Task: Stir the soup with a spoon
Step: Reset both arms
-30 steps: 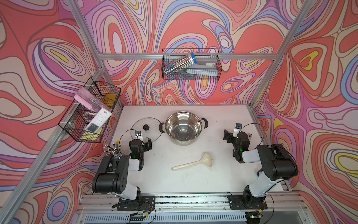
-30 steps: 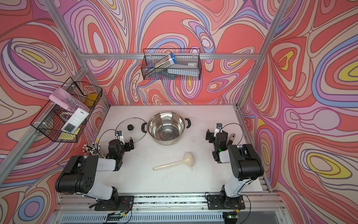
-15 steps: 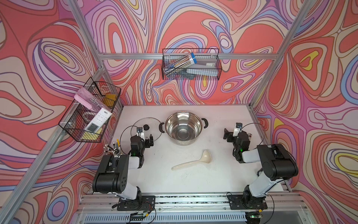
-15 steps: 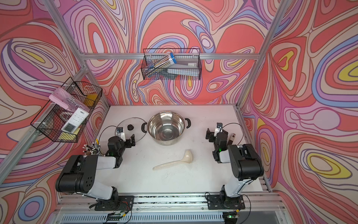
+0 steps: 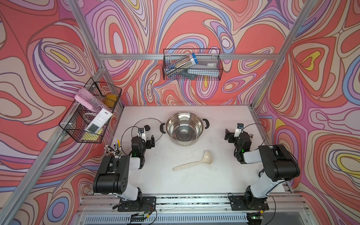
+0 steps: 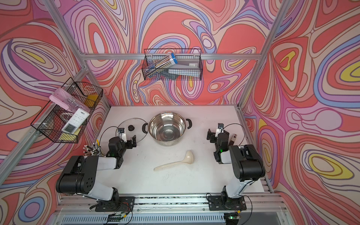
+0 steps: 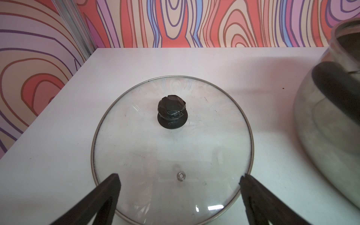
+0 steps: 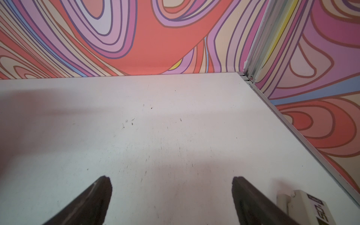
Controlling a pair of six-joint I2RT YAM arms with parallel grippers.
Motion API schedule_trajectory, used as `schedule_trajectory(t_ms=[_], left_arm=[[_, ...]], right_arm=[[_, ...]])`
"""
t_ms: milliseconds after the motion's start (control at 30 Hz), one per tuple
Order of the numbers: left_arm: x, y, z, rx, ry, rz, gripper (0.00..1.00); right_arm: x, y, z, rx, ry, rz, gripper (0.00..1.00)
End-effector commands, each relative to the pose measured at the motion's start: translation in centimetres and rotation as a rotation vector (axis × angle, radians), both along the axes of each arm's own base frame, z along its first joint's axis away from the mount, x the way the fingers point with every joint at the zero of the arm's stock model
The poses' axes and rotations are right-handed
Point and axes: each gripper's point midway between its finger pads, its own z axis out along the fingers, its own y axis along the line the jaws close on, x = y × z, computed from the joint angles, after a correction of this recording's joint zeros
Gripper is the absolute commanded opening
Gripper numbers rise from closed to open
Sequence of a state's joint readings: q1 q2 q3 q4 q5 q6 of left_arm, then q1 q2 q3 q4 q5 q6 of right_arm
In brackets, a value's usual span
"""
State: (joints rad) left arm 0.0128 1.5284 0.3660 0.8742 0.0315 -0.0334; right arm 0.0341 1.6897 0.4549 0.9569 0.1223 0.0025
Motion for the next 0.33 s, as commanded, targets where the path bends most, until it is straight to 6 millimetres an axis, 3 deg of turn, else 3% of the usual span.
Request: schedule_trajectory(t_ms=[0, 300], left_arm=[[0.52, -0.10, 0.15, 0.008, 0.001, -0.013, 0.99], [0.46, -0.18, 0.25, 0.005, -0.001, -0.017, 0.99]], right_arm=[[0.15, -0.03, 0.14, 0.007, -0.012, 0.000, 0.98], [0.16, -0.03, 0.11, 0.010, -0.010, 0.000, 0.98]])
